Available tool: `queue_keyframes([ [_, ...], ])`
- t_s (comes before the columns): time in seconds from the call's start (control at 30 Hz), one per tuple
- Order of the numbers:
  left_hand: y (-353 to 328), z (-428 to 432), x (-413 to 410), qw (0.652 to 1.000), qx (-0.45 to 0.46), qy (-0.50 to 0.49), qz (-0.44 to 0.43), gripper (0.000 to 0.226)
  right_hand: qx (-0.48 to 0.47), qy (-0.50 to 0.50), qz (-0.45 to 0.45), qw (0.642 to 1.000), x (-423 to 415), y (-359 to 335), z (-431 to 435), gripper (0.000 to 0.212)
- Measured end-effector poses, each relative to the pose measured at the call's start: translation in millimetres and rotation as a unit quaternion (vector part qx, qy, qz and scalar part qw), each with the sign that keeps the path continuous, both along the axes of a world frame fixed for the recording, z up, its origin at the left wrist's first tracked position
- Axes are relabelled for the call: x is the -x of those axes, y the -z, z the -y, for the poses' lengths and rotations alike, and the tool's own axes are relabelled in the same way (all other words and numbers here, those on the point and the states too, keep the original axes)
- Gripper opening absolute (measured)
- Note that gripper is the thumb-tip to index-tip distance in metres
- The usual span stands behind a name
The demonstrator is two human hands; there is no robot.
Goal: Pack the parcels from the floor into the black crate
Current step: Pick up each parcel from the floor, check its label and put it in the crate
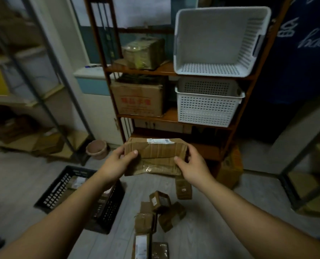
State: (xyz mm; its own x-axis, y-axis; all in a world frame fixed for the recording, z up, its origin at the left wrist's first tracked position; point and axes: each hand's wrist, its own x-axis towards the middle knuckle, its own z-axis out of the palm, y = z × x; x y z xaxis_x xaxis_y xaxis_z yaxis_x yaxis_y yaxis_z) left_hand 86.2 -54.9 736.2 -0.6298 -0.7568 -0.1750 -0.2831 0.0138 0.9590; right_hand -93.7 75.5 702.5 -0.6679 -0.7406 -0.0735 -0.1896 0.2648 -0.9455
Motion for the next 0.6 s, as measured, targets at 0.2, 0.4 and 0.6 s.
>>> queue_keyframes([
  [0.2,5.1,71.7,-121.0,0.998,0.044,-0.041,0.023,0.026,0.006,-0.066,0.013,0.998,-101.2,3.7,86.3,0.046],
  [0.4,0.2,160.4,-246.6,0.996,0.046,-0.06,0.053,0.018,0.016,-0.105,0.032,0.994,-223.7,8.6,179.1,0.043],
  [0.6,4.9,243.2,-304.9,0.997,0.009,-0.055,0.043,0.048,0.017,-0.132,0.035,0.99,-275.9,7.7,249.4,0.057],
])
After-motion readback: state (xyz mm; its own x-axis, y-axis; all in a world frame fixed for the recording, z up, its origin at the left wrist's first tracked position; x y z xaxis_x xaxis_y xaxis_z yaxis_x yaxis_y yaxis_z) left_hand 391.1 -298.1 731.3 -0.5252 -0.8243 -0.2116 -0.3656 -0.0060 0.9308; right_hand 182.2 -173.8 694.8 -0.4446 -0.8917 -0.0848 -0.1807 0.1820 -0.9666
